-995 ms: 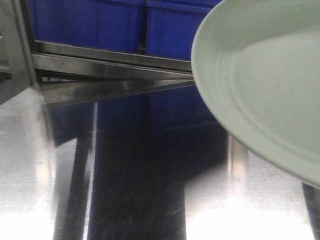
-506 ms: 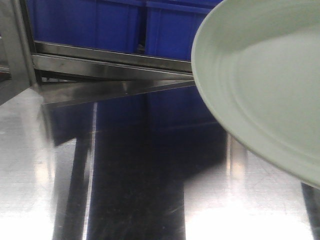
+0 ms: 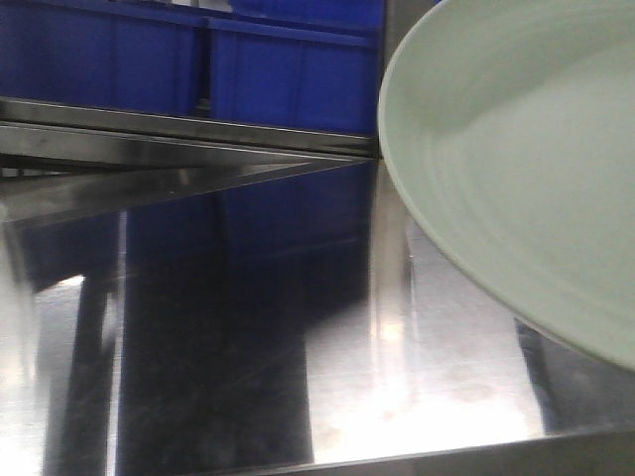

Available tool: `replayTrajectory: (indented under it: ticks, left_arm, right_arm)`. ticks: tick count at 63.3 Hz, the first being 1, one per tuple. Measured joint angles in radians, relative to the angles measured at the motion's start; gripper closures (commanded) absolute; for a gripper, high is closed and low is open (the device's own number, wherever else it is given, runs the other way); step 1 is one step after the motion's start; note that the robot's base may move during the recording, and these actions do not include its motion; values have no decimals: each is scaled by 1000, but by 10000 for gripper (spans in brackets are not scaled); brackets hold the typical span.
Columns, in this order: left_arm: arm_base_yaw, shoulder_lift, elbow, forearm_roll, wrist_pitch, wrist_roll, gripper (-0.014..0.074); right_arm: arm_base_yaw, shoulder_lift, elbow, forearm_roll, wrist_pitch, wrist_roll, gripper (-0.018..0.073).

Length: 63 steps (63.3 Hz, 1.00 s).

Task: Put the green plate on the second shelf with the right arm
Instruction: 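Keep the plate held in the right gripper while driving away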

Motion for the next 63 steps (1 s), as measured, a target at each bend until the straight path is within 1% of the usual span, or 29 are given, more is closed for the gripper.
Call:
replayTrajectory:
  ticks: [63]
  left_arm:
    - [0,0,0,0,0,0,466]
  right_arm:
    - [0,-1,0,-2,0,0,506]
